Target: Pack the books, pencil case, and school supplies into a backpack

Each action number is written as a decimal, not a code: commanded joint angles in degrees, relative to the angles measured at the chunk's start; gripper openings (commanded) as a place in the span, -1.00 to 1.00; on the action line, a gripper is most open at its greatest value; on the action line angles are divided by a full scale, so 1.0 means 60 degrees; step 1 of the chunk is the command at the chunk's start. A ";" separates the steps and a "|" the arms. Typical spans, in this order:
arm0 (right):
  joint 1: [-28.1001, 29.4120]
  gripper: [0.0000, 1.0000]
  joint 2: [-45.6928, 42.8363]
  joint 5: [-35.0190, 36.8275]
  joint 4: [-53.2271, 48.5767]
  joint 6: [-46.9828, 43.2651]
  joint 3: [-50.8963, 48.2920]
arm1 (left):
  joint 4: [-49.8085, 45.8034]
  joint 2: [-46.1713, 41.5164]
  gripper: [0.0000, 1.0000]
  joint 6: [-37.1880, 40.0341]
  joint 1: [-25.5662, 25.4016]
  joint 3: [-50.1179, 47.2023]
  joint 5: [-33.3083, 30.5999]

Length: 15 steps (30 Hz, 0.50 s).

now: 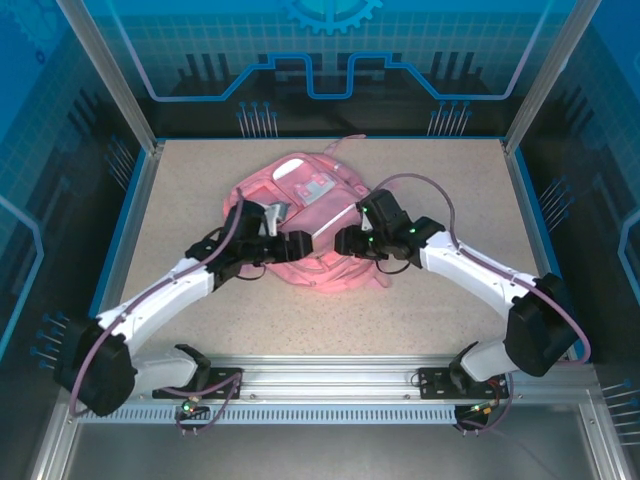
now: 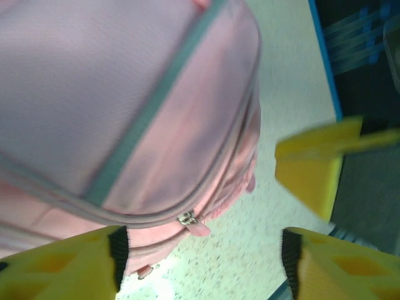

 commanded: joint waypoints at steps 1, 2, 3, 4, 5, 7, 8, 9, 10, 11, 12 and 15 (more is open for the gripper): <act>0.0687 0.06 -0.0135 0.1230 -0.0906 -0.1296 0.0072 | -0.0788 -0.0535 0.51 -0.0495 0.0596 -0.0188 -0.0632; 0.0895 0.07 -0.0056 0.1327 -0.0929 -0.1454 0.0170 | -0.0873 -0.0621 0.55 -0.0626 0.0776 -0.0215 -0.0751; 0.1078 0.07 0.0049 0.1328 -0.0923 -0.1615 0.0283 | -0.0911 -0.0664 0.57 -0.0738 0.0915 -0.0245 -0.0813; 0.1304 0.07 0.0183 0.1346 -0.0879 -0.1824 0.0419 | -0.0946 -0.0696 0.61 -0.0889 0.1026 -0.0271 -0.0909; 0.1536 0.07 0.0378 0.1370 -0.0871 -0.2011 0.0574 | -0.0969 -0.0710 0.65 -0.1069 0.1114 -0.0298 -0.1016; 0.1894 0.07 0.0784 0.1459 -0.0919 -0.2307 0.0913 | -0.0924 -0.0694 0.68 -0.1350 0.1203 -0.0357 -0.1068; 0.2033 0.06 0.1030 0.1559 -0.0982 -0.2389 0.1119 | -0.0888 -0.0685 0.68 -0.1485 0.1205 -0.0379 -0.1069; 0.2134 0.05 0.1232 0.1613 -0.1049 -0.2426 0.1277 | -0.0848 -0.0663 0.69 -0.1631 0.1218 -0.0406 -0.1077; 0.2198 0.02 0.1451 0.1616 -0.1090 -0.2483 0.1452 | -0.0777 -0.0647 0.69 -0.1826 0.1220 -0.0440 -0.1072; 0.2227 -0.01 0.1663 0.1618 -0.1104 -0.2493 0.1582 | -0.0657 -0.0647 0.69 -0.1992 0.1220 -0.0506 -0.1028; 0.2243 -0.03 0.1822 0.1639 -0.1127 -0.2502 0.1706 | -0.0573 -0.0630 0.68 -0.2154 0.1220 -0.0547 -0.0986; 0.2262 -0.14 0.2235 0.1745 -0.1219 -0.2488 0.2005 | -0.0362 -0.0593 0.66 -0.2639 0.1220 -0.0661 -0.0909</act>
